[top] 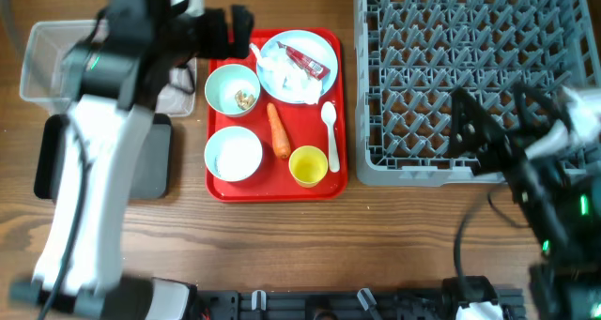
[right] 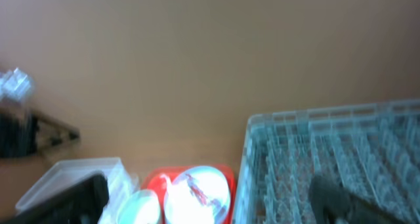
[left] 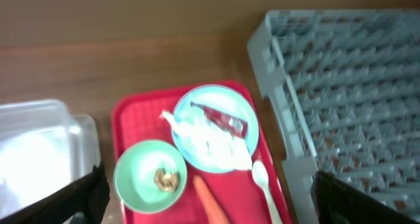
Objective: Sort waste into correct bins and load items into the dishwasher rack
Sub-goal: 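Reach the left gripper to the white plate and grasp the tissue and red wrapper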
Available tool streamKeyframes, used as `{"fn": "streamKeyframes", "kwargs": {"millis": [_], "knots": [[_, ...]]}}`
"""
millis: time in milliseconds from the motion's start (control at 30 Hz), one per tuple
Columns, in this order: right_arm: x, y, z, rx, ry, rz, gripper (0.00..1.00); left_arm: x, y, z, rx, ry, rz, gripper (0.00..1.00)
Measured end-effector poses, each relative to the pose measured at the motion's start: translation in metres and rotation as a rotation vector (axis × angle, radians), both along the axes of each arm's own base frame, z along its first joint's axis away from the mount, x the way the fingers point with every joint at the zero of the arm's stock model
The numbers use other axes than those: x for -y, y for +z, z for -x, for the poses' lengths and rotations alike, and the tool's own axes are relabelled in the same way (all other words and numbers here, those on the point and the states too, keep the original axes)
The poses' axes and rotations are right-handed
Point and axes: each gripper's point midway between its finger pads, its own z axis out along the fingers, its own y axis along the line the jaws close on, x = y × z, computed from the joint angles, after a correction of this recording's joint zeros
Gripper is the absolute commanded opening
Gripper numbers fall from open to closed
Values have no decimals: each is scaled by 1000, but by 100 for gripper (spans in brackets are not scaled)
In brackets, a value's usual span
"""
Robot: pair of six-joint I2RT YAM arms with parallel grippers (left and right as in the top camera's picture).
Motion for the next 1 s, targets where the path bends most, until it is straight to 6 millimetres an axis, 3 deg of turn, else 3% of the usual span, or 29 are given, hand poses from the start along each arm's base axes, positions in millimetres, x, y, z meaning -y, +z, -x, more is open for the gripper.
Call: {"fn": "streamKeyframes", "kwargs": {"millis": [67, 133, 233, 333, 433, 500, 633, 767, 833, 1000], "knots": [[-1, -24, -16, -171, 13, 60, 100, 22, -29, -20, -81, -32, -28, 100], [-2, -42, -34, -282, 29, 107, 100, 43, -71, -35, -166, -67, -51, 100], [-3, -67, -46, -376, 42, 134, 99, 74, -129, -49, -269, -129, -50, 100], [-3, -88, -47, -464, 48, 142, 100, 104, -159, -68, -285, -152, 30, 100], [-3, -100, -45, -522, 52, 145, 100, 114, -192, -78, -377, 2, 117, 100], [-3, -106, -44, -546, 53, 146, 100, 111, -231, -80, -481, 222, 148, 100], [-3, -111, -41, -574, 55, 147, 100, 108, -282, -81, -547, 516, 164, 100], [-3, -112, -40, -582, 55, 148, 100, 122, -300, -80, -524, 596, 168, 100], [-3, -113, -39, -585, 55, 148, 100, 129, -303, -82, -499, 605, 169, 95], [-3, -118, -38, -612, 57, 149, 100, 127, -317, -82, -494, 640, 140, 50]]}}
